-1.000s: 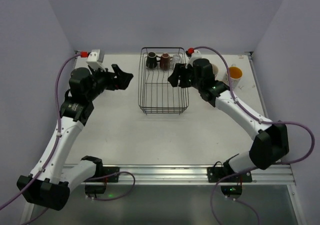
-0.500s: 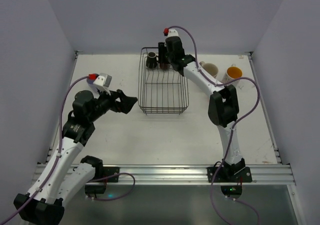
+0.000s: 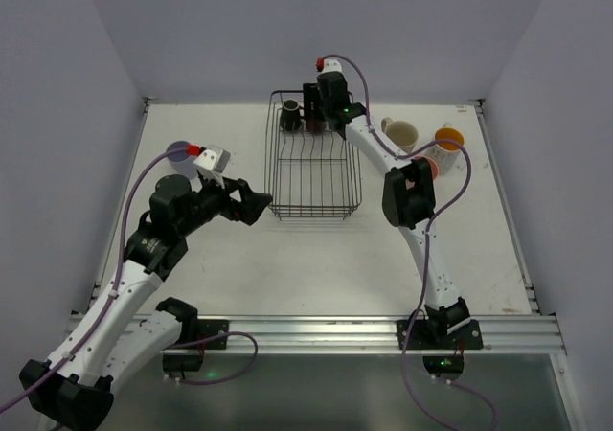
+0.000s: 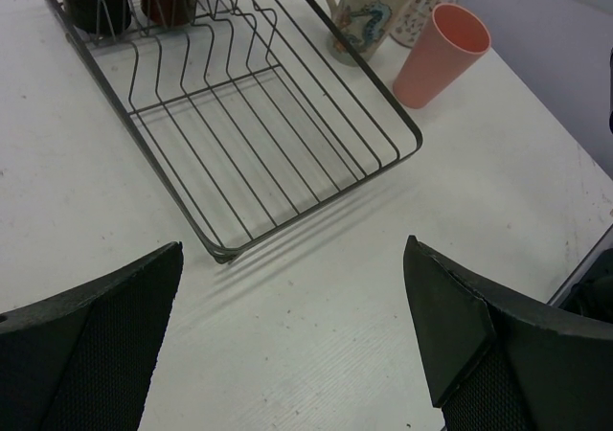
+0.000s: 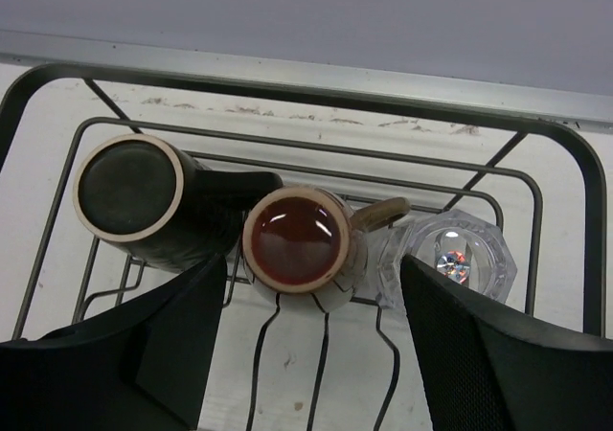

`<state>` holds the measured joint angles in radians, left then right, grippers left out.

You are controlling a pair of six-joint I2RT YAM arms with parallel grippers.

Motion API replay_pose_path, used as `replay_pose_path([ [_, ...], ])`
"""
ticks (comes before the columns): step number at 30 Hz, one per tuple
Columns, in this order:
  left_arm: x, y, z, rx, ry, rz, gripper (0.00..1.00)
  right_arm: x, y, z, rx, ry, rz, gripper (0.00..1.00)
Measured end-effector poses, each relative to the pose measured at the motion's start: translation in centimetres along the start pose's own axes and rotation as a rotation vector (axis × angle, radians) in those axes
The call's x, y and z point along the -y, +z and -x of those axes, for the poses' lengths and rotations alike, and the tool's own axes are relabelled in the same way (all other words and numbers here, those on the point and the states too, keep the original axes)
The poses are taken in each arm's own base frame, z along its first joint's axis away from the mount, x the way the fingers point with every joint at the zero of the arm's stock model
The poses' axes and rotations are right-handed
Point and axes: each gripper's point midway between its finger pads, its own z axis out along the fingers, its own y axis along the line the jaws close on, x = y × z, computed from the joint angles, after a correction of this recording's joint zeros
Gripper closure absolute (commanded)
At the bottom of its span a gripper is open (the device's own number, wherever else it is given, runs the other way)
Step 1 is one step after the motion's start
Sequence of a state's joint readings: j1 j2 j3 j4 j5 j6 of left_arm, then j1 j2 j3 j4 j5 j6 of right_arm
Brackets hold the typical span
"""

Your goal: Unload the cups from the dish rack

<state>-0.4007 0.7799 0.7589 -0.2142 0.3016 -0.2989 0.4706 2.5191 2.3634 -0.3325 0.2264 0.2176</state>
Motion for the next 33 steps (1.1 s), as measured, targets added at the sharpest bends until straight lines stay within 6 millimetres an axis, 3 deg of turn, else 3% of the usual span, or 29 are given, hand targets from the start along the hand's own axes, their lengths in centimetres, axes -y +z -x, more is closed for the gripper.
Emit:
replay_pose_path([
  [7, 0.0, 0.0, 0.0, -0.001, 0.005, -0.001, 0.0, 0.1, 0.2, 1.1, 0.021, -0.001, 0.009, 0.33],
  [17, 0.4, -0.7, 0.7, 0.029, 0.015, -0.006, 0.0, -0.6, 0.2, 2.5, 0.035, 0.006, 0.067, 0.37],
  [21, 0.4, -0.8, 0.8, 0.035, 0.016, -0.002, 0.0, -0.6, 0.2, 1.4, 0.0, 0.005, 0.075, 0.39],
  [26, 0.0, -0.6, 0.6, 0.031, 0.014, 0.021, 0.0, 0.0, -0.2, -3.5, -0.101, 0.008, 0.072, 0.39],
  [33, -2.1, 0.9, -1.0, -0.028, -0.062, 0.124, 0.0, -0.7, -0.8, -4.7, -0.119, 0.014, 0.088, 0.25],
])
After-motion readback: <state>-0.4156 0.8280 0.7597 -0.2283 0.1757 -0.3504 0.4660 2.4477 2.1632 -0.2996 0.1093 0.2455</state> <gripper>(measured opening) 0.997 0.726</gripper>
